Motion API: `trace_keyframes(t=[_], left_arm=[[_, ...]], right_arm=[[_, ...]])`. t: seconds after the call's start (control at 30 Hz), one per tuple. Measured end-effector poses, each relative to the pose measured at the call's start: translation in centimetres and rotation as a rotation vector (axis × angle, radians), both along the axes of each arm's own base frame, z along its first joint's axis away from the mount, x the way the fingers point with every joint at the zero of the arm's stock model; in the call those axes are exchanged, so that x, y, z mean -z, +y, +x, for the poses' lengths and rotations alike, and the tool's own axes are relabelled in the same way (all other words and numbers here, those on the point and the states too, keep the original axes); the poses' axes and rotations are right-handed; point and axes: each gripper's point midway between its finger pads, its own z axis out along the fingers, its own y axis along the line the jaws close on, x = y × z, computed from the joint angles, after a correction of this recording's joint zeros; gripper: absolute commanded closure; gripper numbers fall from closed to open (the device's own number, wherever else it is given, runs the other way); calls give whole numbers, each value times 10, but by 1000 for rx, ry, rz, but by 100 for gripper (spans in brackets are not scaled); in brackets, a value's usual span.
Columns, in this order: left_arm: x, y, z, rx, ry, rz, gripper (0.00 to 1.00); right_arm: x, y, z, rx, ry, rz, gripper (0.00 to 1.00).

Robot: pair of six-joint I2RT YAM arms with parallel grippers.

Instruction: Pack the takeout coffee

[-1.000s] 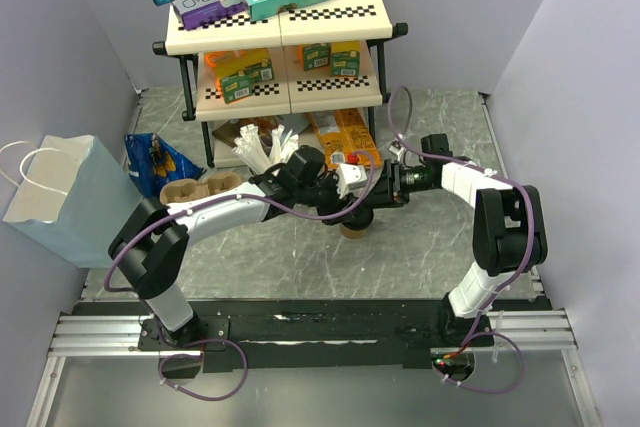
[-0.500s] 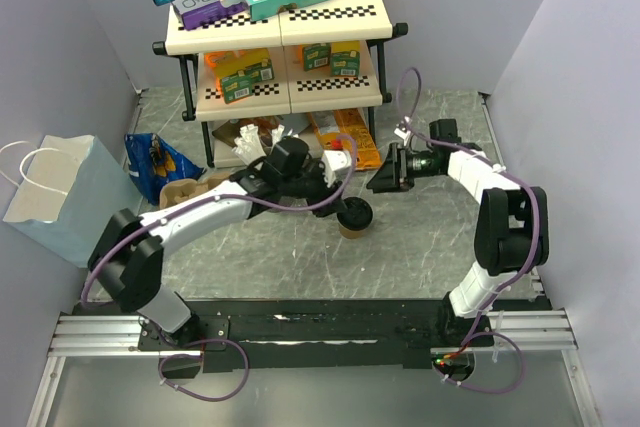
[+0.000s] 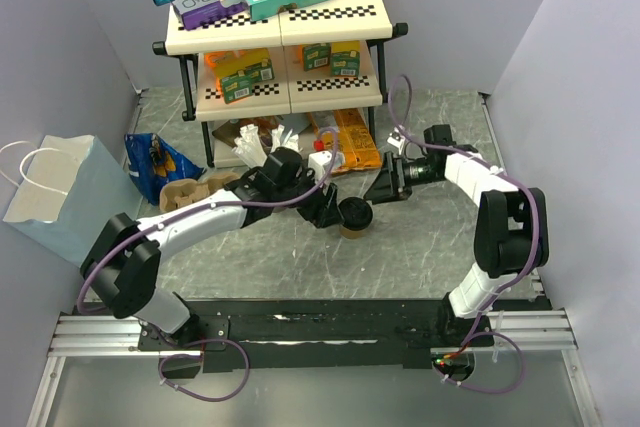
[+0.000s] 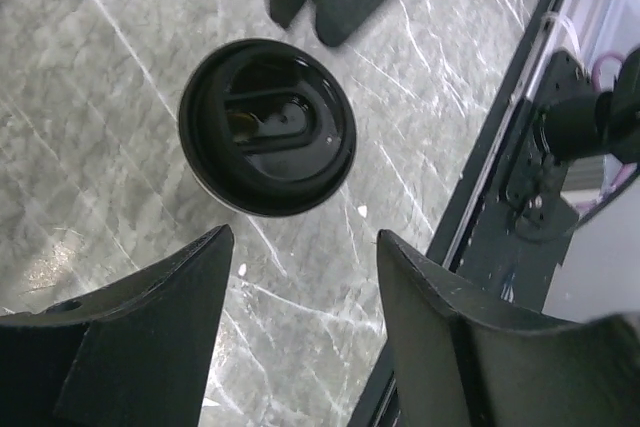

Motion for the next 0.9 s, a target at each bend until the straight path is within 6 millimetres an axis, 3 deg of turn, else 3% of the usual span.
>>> trace_keyframes(t=[0.17, 0.37, 0.57, 0.9], left_arm=[[3, -1, 9, -77, 39, -6, 36], [20, -3, 22, -161, 106, 18, 42], [24, -2, 31, -223, 136, 26, 47], [34, 3, 42, -280, 193, 20, 49]], right_arm=[[11, 2, -12, -12, 38, -10, 31], [13, 3, -13, -12, 39, -14, 33], [20, 5, -16, -7, 56, -14, 33], [23, 20, -24, -54, 48, -16, 36]])
